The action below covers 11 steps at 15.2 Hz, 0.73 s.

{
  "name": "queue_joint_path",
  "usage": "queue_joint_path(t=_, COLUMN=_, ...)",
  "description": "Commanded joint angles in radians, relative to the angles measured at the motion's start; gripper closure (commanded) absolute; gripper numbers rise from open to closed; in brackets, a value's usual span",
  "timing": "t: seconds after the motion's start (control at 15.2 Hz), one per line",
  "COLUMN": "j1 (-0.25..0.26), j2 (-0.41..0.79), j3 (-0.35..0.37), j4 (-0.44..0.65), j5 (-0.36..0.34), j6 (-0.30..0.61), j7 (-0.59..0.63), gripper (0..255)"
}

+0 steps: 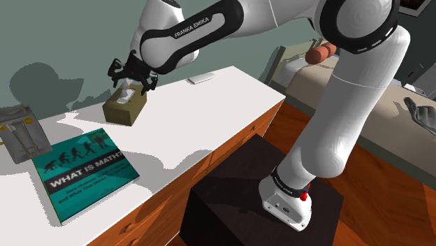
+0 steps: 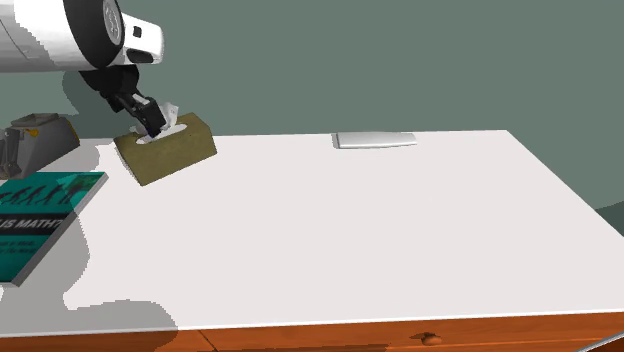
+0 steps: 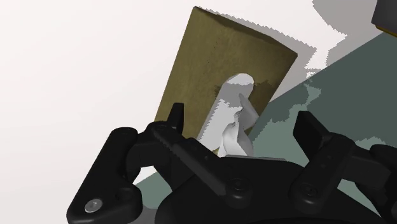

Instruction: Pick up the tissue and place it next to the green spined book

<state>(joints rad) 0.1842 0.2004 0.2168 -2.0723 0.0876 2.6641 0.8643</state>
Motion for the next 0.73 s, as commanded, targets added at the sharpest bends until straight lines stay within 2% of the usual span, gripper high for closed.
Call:
queue_joint_path(t=0.0, j1=-0.006, j2=-0.049, j3=0.004, j4=-0.015, j5=0.014, j6=-0.034, j7=-0.008, gripper=0)
queue_joint_path(t=0.13, j1=-0.014, j2=-0.104, j3=0.006, j4=-0.025, j5=0.030, j6=-0.078, j7=-0.019, gripper=0)
queue_joint_path(t=0.66, j1=-0.013, j2=-0.104, j3=0.005, j4=-0.025, j5=0.030, j6=-0.078, j7=-0.019, gripper=0)
